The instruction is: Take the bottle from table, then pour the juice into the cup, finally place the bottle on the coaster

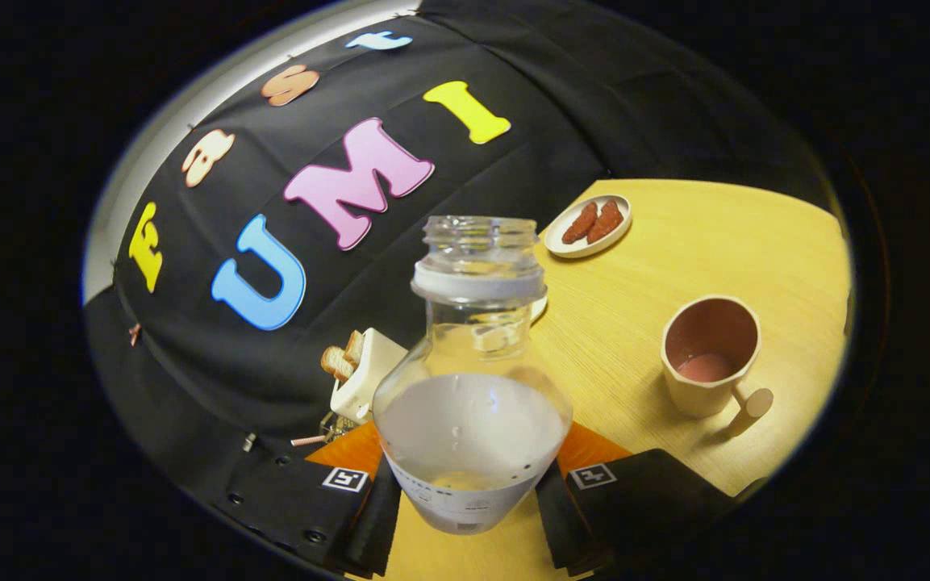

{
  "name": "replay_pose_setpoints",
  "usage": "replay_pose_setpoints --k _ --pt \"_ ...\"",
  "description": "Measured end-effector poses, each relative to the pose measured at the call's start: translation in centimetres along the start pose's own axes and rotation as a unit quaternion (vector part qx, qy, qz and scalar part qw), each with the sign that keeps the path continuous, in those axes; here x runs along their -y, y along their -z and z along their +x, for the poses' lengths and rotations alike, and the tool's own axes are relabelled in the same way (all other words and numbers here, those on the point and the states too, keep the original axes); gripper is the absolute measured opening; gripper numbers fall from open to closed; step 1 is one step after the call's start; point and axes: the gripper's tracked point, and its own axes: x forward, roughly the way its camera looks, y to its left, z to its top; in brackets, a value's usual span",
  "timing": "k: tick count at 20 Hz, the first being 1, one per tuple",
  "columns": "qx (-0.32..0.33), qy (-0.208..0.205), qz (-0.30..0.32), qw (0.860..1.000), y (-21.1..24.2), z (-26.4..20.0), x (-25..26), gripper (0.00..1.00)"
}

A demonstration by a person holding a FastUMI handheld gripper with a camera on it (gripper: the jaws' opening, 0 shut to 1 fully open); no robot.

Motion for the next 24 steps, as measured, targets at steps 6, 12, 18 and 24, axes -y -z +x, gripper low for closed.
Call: replay_pose_setpoints --k 6,12,18,24 --pt "-0.039 0.008 0.116 0.992 -0.7 0.8 2.7 0.75" --pt "-0.067 0.023 0.242 0.968 0.2 1.5 4.6 0.75" --pt "-0.081 0.045 0.343 0.935 0.9 1.7 5.2 0.75" --pt "-0.089 0.057 0.401 0.91 0.8 2.3 5.1 0.75"
